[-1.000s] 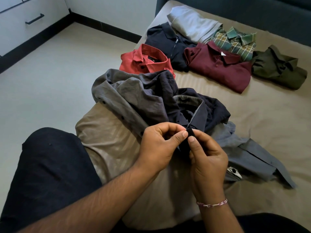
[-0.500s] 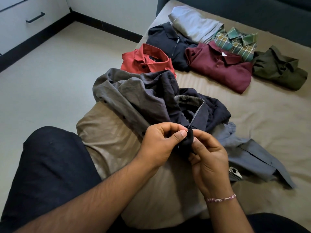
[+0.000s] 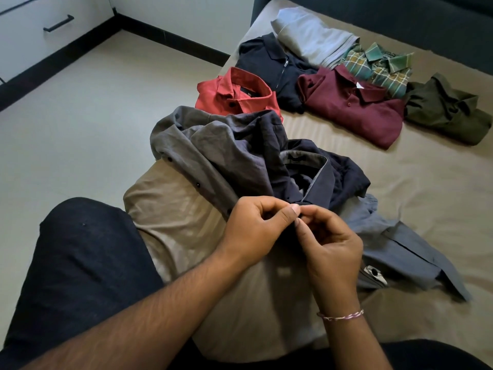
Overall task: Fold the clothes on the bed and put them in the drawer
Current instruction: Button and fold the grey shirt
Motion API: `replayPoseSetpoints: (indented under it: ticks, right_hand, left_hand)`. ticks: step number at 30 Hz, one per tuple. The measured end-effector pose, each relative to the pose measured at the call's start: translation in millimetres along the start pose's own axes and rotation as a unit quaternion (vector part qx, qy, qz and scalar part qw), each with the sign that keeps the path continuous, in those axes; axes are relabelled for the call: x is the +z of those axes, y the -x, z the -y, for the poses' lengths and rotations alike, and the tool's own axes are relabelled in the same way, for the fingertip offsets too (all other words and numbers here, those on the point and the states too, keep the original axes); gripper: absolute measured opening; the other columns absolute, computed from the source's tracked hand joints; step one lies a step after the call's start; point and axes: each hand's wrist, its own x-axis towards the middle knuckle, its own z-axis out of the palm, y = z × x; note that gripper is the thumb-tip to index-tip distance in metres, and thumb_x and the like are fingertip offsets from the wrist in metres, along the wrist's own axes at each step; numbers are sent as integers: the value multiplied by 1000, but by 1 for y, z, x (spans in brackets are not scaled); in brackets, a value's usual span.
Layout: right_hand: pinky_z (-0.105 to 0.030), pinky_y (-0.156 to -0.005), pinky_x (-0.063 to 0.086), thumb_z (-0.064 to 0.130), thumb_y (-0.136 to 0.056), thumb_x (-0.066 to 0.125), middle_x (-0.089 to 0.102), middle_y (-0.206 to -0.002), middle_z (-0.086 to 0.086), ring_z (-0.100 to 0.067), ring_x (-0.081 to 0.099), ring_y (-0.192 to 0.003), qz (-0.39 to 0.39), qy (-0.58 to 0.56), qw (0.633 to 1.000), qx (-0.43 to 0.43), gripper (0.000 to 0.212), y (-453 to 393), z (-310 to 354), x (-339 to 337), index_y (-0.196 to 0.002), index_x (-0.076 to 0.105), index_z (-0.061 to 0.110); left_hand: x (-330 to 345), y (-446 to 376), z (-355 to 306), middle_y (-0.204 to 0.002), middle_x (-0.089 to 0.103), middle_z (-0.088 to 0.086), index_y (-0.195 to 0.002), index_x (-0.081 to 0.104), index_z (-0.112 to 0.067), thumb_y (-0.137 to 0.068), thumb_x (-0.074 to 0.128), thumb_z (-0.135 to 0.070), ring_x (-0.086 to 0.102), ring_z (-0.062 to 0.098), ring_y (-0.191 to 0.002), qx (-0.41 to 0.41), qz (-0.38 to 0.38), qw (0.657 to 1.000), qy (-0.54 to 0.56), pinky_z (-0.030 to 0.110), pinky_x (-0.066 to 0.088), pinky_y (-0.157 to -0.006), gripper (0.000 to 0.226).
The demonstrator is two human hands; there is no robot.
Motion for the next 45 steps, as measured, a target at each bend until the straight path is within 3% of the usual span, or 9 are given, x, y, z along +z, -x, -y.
replayPoseSetpoints:
  ticks: [3,9,16,22,29,34,40,43,45]
  right_hand:
    - [-39,-80,60,2,-86,80,73,-90,-1,-19,70,-84,-9,91,994,-54,20,2,-1,2,-101,77,15]
    - [-31,-75,59,7,-83,84,75,-91,11,-11,73,-84,-20,216,965,-145,20,3,5,-1,-99,80,19]
    - [-44,-84,63,0,-92,72,79,-92,-1,-21,75,-88,-16,39,999,29,16,-2,0,-1,-98,79,13]
    - [-22,-82,55,13,-85,83,73,-94,12,-10,71,-93,115,202,969,-80,21,-6,2,-8,-102,72,22]
    - [-33,-71,56,10,-97,69,71,-85,5,-15,67,-80,140,155,977,-35,14,-15,8,-24,-94,71,24]
    - [-40,-64,53,29,-92,74,69,-75,5,-17,64,-69,156,246,954,-71,6,-23,15,-45,-87,72,29]
    - [-23,-55,48,47,-79,81,64,-64,7,-14,59,-61,251,305,915,-83,19,-28,22,-63,-78,73,30]
    - [-30,-67,54,30,-85,81,63,-80,15,-7,62,-78,276,400,869,-92,10,-33,18,-74,-89,73,35]
    - [-34,-73,56,25,-90,77,66,-89,16,-6,64,-86,263,390,879,-81,13,-32,18,-81,-93,72,36]
  left_hand:
    - [0,1,3,-78,78,-8,-84,81,-24,-92,78,-20,72,6,-73,16,-11,998,-63,27,57,-68,9]
    - [2,-2,7,-76,76,-6,-80,76,-26,-93,72,-20,69,7,-71,6,-7,997,-79,28,57,-69,15]
    - [7,-5,12,-71,66,-11,-76,70,-25,-91,64,-28,59,4,-71,-33,23,999,33,25,48,-71,16]
    - [-6,-24,12,-63,54,-18,-76,57,-25,-96,52,-37,47,3,-63,9,-37,997,-62,32,39,-65,24]
    - [-27,-31,-2,-63,55,-15,-88,60,-22,-106,57,-27,48,2,-58,92,84,974,-187,29,39,-60,19]
    - [-59,-41,-28,-66,60,-3,-89,72,-22,-82,88,-37,50,5,-59,74,269,918,-282,30,44,-58,23]
    - [-107,-49,-44,-82,76,-15,-89,79,-27,-88,83,-18,72,4,-77,106,238,867,-426,33,57,-74,10]
    - [-122,-49,-39,-88,75,-12,-97,78,-28,-95,74,-13,72,8,-84,125,180,889,-402,35,58,-77,16]
    - [-128,-53,-38,-95,72,-10,-103,78,-25,-96,69,-14,69,11,-91,174,121,898,-385,30,55,-81,17]
